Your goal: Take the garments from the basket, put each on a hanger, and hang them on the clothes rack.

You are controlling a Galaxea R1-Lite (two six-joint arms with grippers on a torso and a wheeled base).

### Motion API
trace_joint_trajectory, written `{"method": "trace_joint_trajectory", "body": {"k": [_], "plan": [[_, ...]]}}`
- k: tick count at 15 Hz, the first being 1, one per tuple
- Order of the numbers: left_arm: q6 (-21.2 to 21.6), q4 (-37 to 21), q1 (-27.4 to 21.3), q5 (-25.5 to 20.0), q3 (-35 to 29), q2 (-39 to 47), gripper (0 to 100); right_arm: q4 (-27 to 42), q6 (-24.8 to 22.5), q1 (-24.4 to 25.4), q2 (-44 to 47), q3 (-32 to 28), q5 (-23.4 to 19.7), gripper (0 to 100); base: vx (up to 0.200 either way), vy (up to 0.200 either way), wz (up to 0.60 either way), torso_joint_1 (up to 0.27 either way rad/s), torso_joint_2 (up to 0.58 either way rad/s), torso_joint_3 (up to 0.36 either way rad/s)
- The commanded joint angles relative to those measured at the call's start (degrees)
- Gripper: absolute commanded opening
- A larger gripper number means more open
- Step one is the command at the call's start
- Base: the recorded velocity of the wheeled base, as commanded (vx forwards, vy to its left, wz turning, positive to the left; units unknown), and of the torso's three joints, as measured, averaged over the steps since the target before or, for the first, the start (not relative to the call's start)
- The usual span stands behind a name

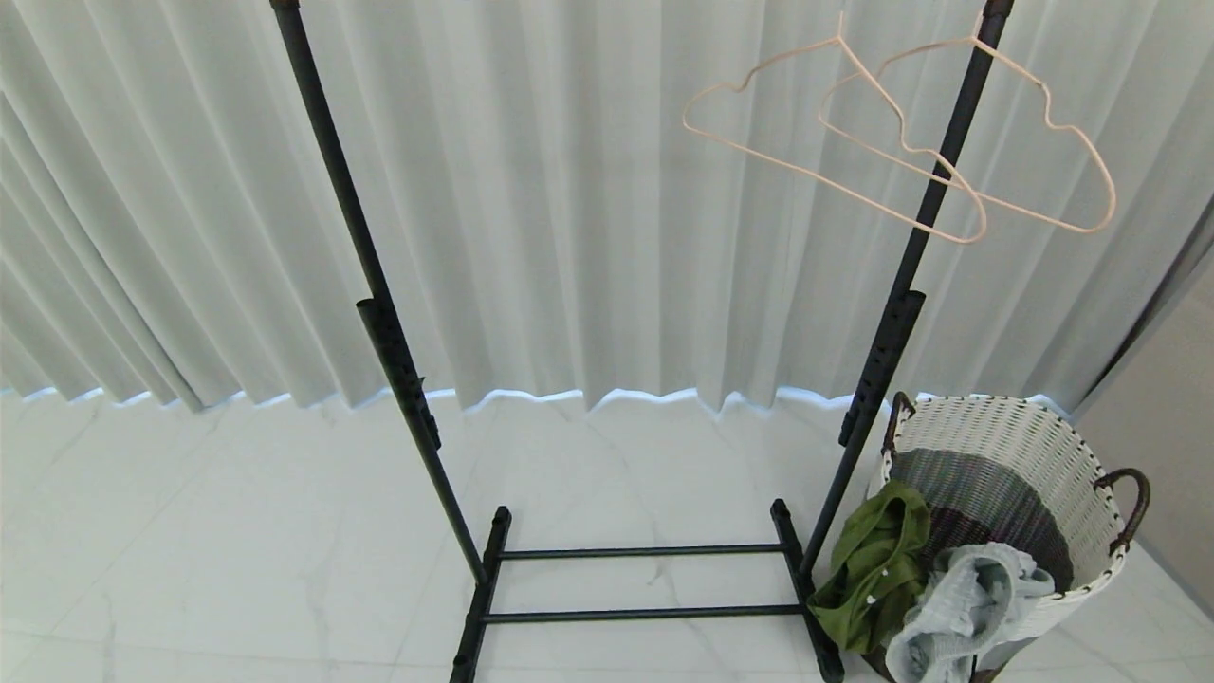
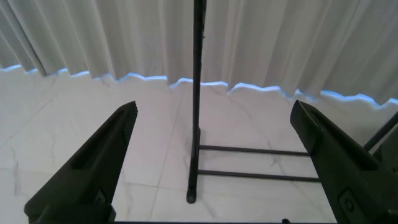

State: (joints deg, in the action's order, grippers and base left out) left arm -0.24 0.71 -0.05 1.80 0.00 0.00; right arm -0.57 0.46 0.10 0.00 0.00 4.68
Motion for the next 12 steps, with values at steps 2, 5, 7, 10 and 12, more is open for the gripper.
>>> {"method": "trace_joint_trajectory", "body": {"k": [2, 5, 7, 10, 12], "plan": [[0.0, 0.0, 0.0, 0.0, 0.0, 0.0, 100, 0.0, 0.2, 0.0, 0.1, 0.0, 0.0, 100, 0.2, 0.0, 0.0, 0.0, 0.0, -0.002], [0.1, 0.0, 0.0, 0.0, 0.0, 0.0, 100, 0.0, 0.7, 0.0, 0.1, 0.0, 0.0, 100, 0.2, -0.067, 0.0, 0.002, 0.0, 0.002], [-0.2, 0.0, 0.0, 0.0, 0.0, 0.0, 100, 0.0, 1.0, 0.0, 0.1, 0.0, 0.0, 100, 0.0, 0.0, 0.0, 0.0, 0.0, 0.0], [-0.3, 0.0, 0.0, 0.0, 0.0, 0.0, 100, -0.4, -1.7, 0.0, 0.1, 0.0, -0.3, 100, 0.0, 0.0, 0.0, 0.0, 0.0, 0.0], [-0.4, 0.0, 0.0, 0.0, 0.0, 0.0, 100, 0.5, -4.3, 0.8, 3.6, -6.1, -7.2, 100, 0.0, 0.0, 0.0, 0.0, 0.0, 0.0]]}}
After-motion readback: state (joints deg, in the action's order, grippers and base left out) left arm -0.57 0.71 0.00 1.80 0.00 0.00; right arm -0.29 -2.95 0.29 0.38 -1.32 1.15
